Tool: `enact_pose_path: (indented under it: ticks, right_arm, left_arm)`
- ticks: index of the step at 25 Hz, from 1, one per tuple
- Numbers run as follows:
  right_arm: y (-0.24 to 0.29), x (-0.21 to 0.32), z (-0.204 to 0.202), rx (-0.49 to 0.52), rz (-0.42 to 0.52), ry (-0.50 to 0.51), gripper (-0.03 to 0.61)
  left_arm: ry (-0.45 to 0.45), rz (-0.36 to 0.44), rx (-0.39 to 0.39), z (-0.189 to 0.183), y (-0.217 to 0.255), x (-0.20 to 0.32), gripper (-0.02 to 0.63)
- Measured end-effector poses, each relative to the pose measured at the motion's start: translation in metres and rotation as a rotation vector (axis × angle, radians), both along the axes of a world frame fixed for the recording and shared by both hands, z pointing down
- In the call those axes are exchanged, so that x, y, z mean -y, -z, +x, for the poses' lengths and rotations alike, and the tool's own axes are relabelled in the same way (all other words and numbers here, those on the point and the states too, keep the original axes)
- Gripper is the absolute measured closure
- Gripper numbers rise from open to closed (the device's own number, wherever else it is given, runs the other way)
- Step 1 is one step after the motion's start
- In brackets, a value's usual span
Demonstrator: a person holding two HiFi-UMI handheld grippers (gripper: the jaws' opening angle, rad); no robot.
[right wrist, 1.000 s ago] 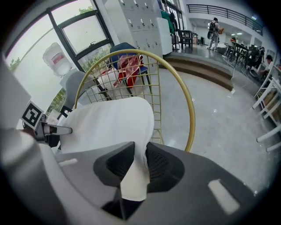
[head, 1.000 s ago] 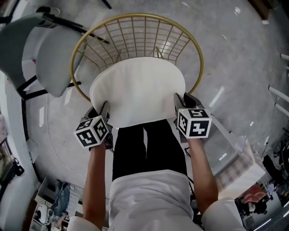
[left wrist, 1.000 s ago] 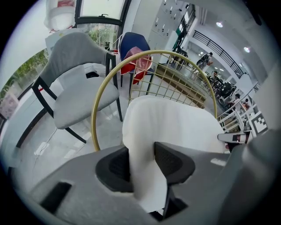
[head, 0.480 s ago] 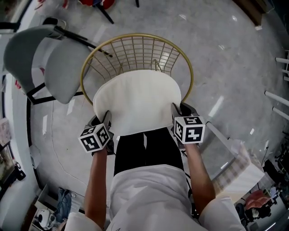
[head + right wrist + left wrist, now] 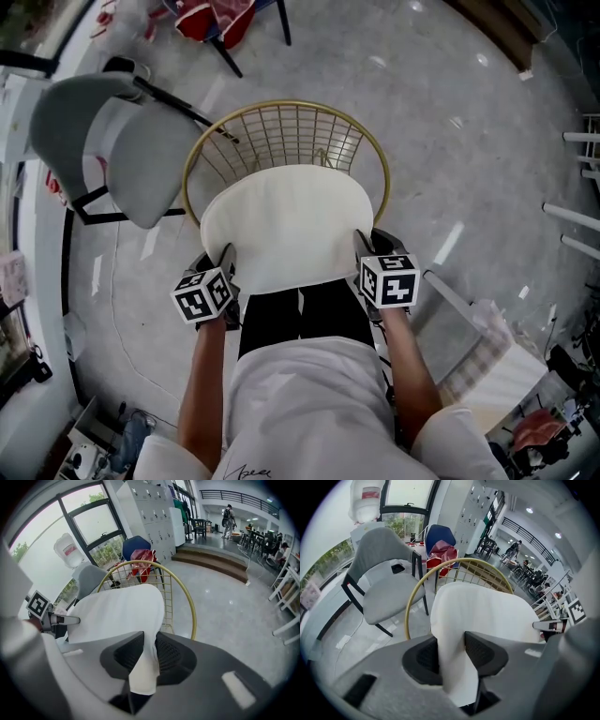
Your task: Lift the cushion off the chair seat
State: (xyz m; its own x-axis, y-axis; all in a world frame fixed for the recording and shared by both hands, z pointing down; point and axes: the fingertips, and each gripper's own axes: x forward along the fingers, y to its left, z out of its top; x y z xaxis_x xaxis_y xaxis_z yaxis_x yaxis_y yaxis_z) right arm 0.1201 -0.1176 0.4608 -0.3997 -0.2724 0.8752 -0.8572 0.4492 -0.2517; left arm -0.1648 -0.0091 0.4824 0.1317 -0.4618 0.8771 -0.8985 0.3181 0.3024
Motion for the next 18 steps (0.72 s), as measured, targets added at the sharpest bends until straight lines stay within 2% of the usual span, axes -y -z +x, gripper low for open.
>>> enact_pose_path:
  ticks: [18]
  right_arm:
    - [0.057, -0.006, -0.006, 0.027, 0.057, 0.020, 0.499]
  left_arm:
    - [0.009, 0.060, -0.011, -0.006, 0.048, -0.008, 0.460]
